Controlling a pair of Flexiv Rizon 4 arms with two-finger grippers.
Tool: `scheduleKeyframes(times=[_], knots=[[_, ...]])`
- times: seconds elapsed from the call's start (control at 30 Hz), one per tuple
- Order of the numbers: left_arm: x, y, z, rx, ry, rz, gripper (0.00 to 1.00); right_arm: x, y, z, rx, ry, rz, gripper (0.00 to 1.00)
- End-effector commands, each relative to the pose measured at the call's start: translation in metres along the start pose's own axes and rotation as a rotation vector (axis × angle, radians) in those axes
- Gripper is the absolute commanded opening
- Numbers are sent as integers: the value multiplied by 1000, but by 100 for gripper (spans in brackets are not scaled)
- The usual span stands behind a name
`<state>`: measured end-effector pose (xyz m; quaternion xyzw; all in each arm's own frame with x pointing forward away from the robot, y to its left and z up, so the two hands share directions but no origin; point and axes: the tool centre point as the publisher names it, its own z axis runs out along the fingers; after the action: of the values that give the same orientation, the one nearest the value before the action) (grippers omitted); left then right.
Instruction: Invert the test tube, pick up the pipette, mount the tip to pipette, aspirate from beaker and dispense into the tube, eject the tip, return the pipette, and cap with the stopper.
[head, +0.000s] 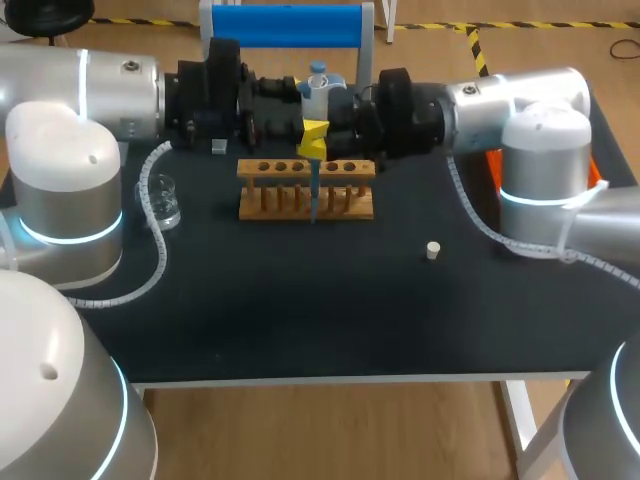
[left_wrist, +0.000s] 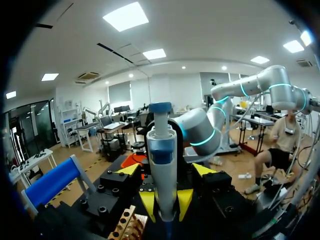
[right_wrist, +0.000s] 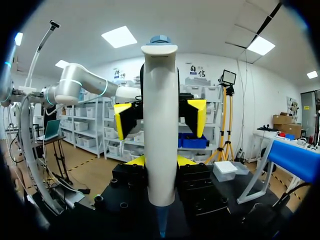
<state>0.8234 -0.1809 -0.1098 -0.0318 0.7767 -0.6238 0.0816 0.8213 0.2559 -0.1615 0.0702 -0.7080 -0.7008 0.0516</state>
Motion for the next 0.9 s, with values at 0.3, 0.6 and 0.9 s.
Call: scheduleKeyframes(times=[0.3,0.6,0.9], knots=[[1,0,0,0,-1,0,100,4,4,-54,-19,5,-17,0],[1,0,0,0,-1,0,100,3,10,-82,-28,12,-36,0],[1,0,0,0,-1,0,100,3,10,-82,-28,12,-36,0]])
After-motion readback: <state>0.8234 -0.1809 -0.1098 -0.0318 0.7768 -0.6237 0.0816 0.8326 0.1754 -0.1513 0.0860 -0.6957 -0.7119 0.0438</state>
